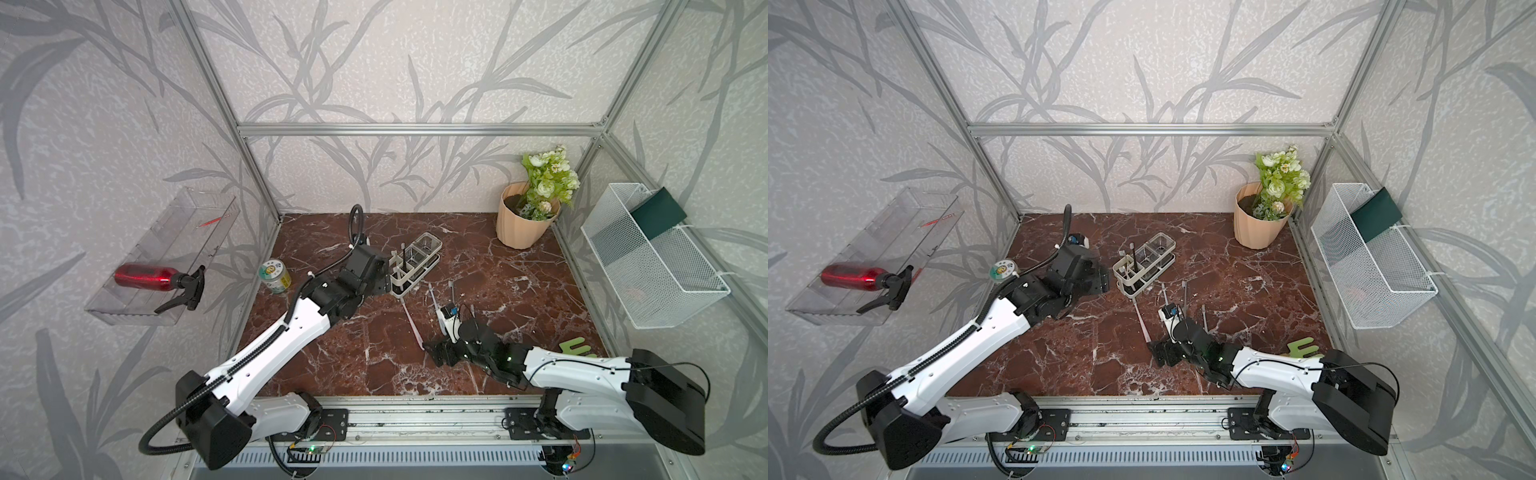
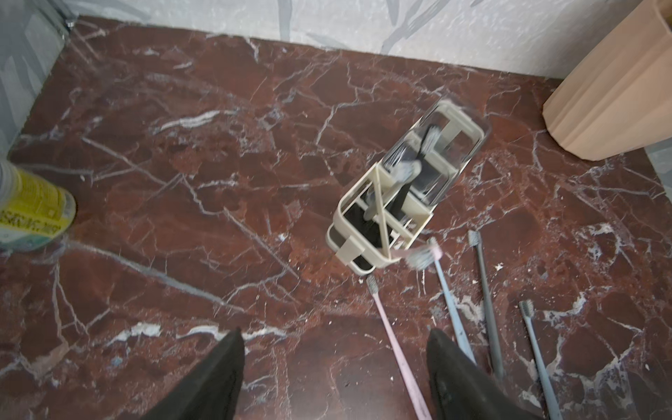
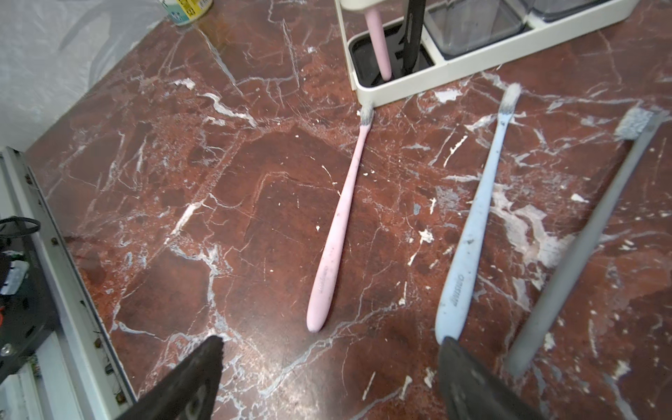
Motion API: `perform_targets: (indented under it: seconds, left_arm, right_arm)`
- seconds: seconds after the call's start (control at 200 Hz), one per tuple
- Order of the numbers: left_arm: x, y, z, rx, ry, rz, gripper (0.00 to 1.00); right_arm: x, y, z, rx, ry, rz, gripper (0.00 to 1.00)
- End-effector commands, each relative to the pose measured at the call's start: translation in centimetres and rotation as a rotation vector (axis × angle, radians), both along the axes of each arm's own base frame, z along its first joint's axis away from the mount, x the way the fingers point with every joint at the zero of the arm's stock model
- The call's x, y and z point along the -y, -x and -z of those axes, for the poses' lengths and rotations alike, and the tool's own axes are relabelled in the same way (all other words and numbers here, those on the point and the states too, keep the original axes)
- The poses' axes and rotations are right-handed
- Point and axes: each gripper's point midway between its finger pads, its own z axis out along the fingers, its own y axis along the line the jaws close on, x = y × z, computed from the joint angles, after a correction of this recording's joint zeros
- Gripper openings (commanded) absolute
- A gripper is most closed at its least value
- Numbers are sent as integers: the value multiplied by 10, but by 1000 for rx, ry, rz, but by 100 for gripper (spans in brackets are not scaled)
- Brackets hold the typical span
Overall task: Place the toothbrush into the toothbrush holder
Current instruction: Place the toothbrush in the toothbrush holder, then move the toothbrush holder to the center of the board.
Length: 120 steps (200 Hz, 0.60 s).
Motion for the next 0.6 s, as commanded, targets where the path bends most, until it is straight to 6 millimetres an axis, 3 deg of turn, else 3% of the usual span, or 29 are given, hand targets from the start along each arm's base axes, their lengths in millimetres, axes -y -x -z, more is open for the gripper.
perform_targets:
  seconds: [0.0, 0.265, 0.595]
  left_arm:
    - [-11, 16, -5, 30, 97, -59, 78]
    - [-44, 49, 17, 2, 82, -122, 78]
    - [-65, 75, 33, -28, 83, -158, 78]
  right_arm:
    - [-13, -10, -12, 12, -28, 28, 90]
    - [-24, -30, -11, 68, 3, 106, 86]
    - [-79, -69, -18, 153, -12, 81, 79]
